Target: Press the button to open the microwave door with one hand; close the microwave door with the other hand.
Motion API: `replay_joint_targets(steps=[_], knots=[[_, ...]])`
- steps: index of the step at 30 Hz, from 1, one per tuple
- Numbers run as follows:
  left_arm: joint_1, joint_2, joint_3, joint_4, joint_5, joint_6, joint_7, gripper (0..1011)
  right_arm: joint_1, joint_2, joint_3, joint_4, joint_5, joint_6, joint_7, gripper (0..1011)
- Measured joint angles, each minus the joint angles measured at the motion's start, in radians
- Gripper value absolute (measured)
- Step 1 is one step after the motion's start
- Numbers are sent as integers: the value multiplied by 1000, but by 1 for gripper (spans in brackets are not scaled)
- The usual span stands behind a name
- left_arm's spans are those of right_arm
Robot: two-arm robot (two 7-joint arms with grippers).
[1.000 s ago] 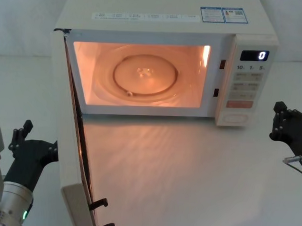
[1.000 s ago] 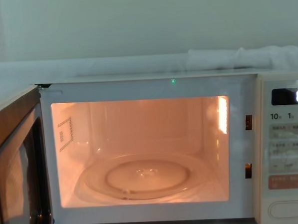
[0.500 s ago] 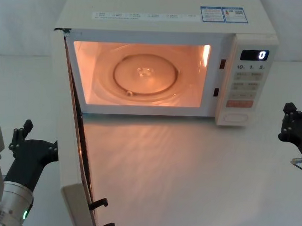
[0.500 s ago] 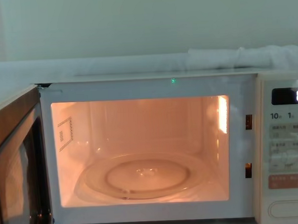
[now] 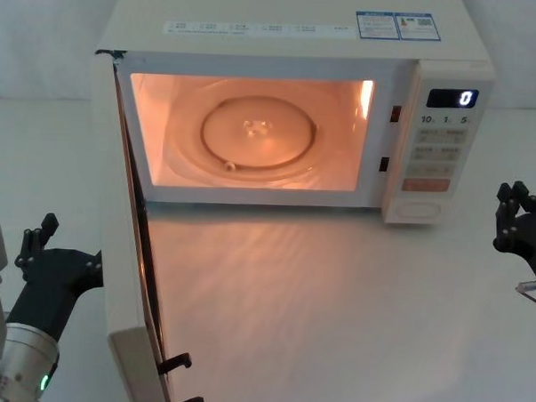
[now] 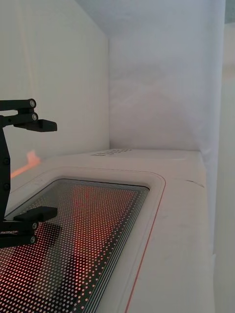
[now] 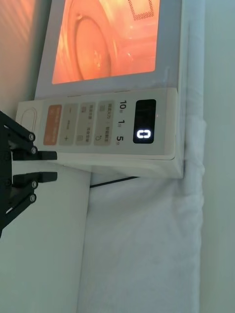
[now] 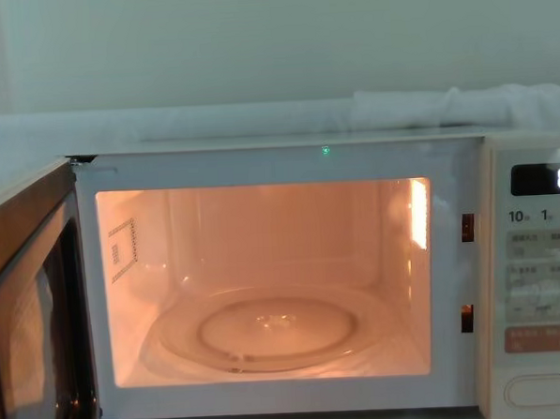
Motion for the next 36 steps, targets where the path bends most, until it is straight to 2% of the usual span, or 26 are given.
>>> replay_joint_targets(steps=[4, 9, 12, 13, 15, 16, 20, 28, 30, 36], knots=[[0, 0, 0, 0, 0, 0, 0, 1001, 0, 0, -1, 0, 0, 0, 0, 230], [0, 0, 0, 0, 0, 0, 0, 1001, 1, 1, -1, 0, 0, 0, 1, 407], [0, 0, 0, 0, 0, 0, 0, 1001, 1, 1, -1, 1, 1, 0, 1, 469], [0, 0, 0, 0, 0, 0, 0, 1001, 1, 1, -2, 1, 1, 0, 1, 529], [0, 0, 0, 0, 0, 0, 0, 1001, 1, 1, -2, 1, 1, 1, 1, 592], [0, 0, 0, 0, 0, 0, 0, 1001, 1, 1, -2, 1, 1, 1, 1, 592], [0, 0, 0, 0, 0, 0, 0, 1001, 1, 1, -2, 1, 1, 0, 1, 752], [0, 0, 0, 0, 0, 0, 0, 1001, 2, 0, -2, 3, 2, 0, 4, 974], [0, 0, 0, 0, 0, 0, 0, 1001, 5, -2, -4, 8, 3, -2, 9, 1002], [0, 0, 0, 0, 0, 0, 0, 1001, 10, -5, -7, 16, 2, -3, 13, 1000]])
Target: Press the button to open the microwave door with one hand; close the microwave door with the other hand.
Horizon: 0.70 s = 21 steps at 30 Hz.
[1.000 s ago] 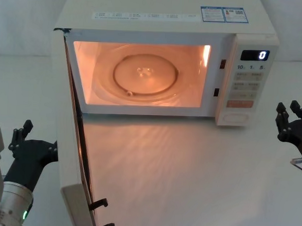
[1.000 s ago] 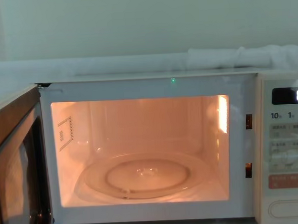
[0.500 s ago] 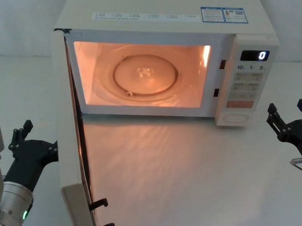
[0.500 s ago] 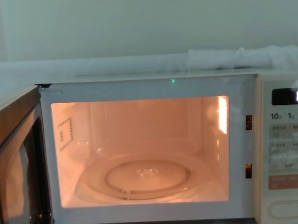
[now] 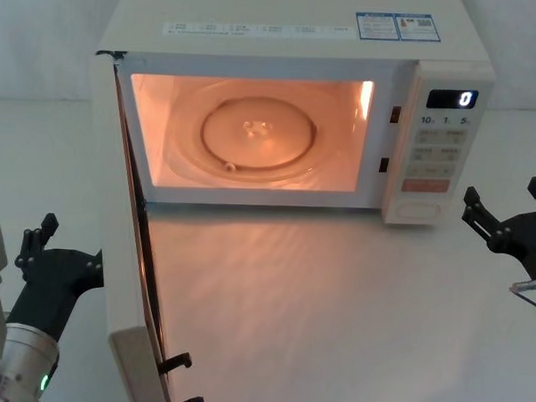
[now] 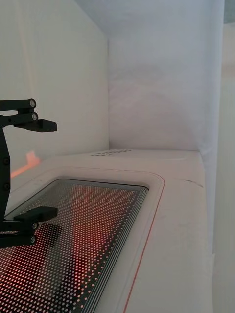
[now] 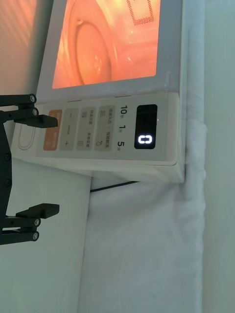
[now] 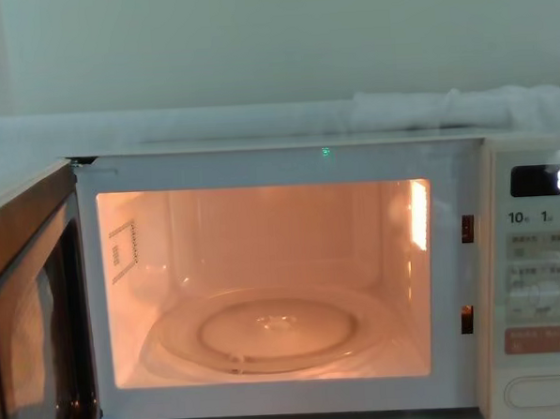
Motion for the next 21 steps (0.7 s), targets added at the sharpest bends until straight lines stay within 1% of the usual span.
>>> replay_joint_targets(steps=[21], knots=[[0, 0, 0, 0, 0, 0, 0, 1001, -1, 0, 1, -2, 0, -2, 1, 1000]])
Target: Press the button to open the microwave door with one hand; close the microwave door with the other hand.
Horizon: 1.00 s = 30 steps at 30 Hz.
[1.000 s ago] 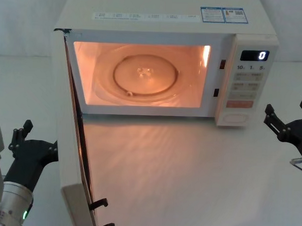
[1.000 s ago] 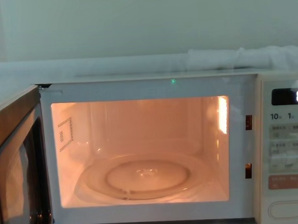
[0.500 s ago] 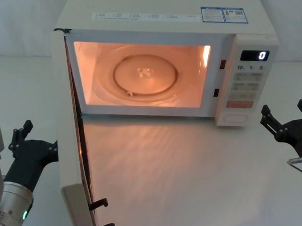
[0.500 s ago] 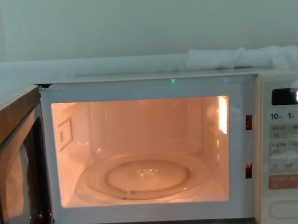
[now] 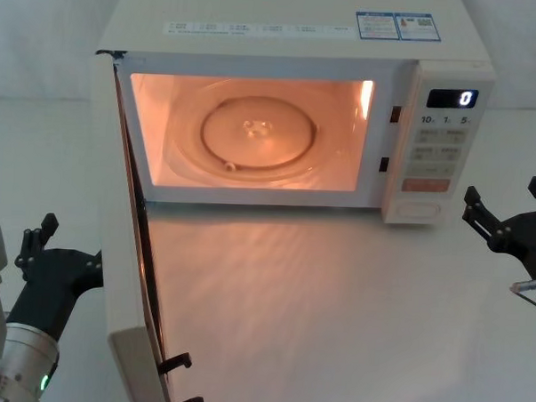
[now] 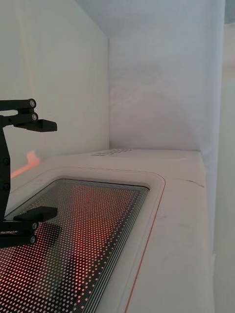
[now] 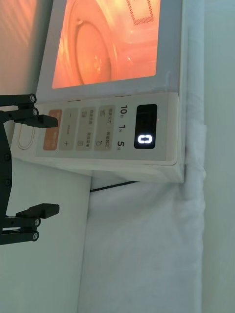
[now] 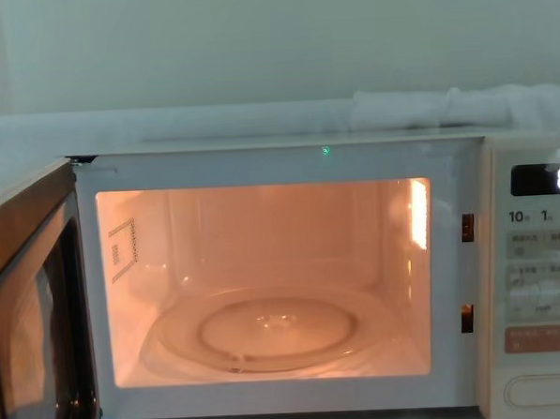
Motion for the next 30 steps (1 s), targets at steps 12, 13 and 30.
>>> replay_joint_targets(steps=[12, 13, 30], knots=[[0, 0, 0, 0, 0, 0, 0, 1001, 0, 0, 0, -1, 0, 0, 0, 1000], [0, 0, 0, 0, 0, 0, 0, 1001, 0, 0, 0, -1, 0, 0, 0, 1000], [0, 0, 0, 0, 0, 0, 0, 1001, 0, 0, 0, -1, 0, 0, 0, 1000]])
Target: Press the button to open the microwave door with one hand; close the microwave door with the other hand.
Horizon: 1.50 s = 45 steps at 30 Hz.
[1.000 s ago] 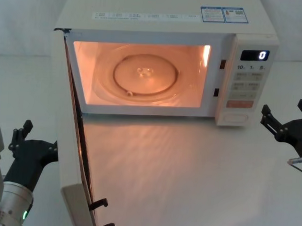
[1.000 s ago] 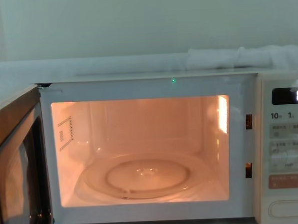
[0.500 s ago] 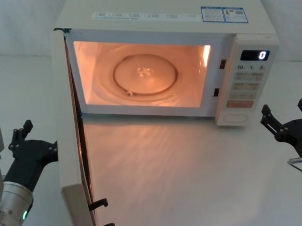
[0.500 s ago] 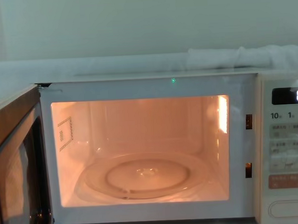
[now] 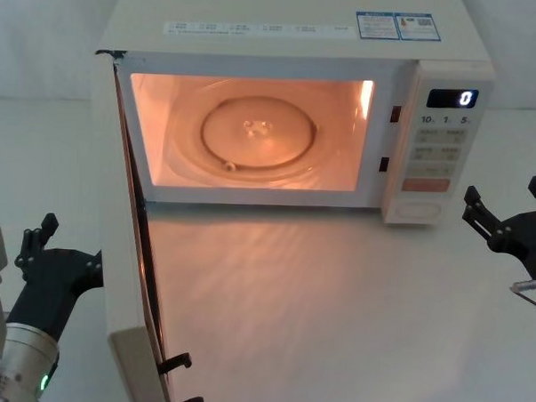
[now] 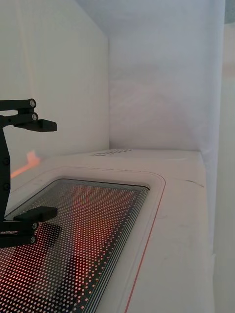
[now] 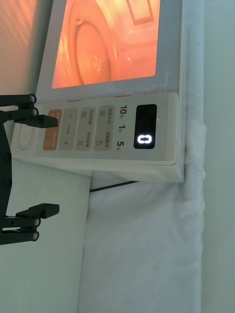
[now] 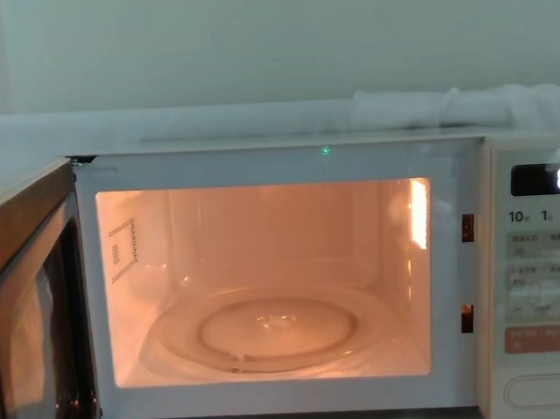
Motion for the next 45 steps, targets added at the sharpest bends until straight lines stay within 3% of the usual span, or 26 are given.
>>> replay_joint_targets(steps=[10, 14, 21, 23, 24, 27, 43, 45], knots=[[0, 0, 0, 0, 0, 0, 0, 1000, 0, 0, 0, 0, 0, 0, 0, 1000], [0, 0, 0, 0, 0, 0, 0, 929, 0, 0, 0, 0, 0, 0, 0, 1000], [0, 0, 0, 0, 0, 0, 0, 707, 0, 0, 0, 0, 0, 0, 0, 1000], [0, 0, 0, 0, 0, 0, 0, 686, 0, 0, 0, 0, 0, 0, 0, 1000], [0, 0, 0, 0, 0, 0, 0, 606, 0, 0, 0, 0, 0, 0, 0, 1000], [0, 0, 0, 0, 0, 0, 0, 544, 0, 0, 0, 0, 0, 0, 0, 1000], [0, 0, 0, 0, 0, 0, 0, 5, 0, 0, 0, 0, 0, 0, 0, 1000], [0, 0, 0, 0, 0, 0, 0, 0, 0, 0, 0, 0, 0, 0, 0, 1000]])
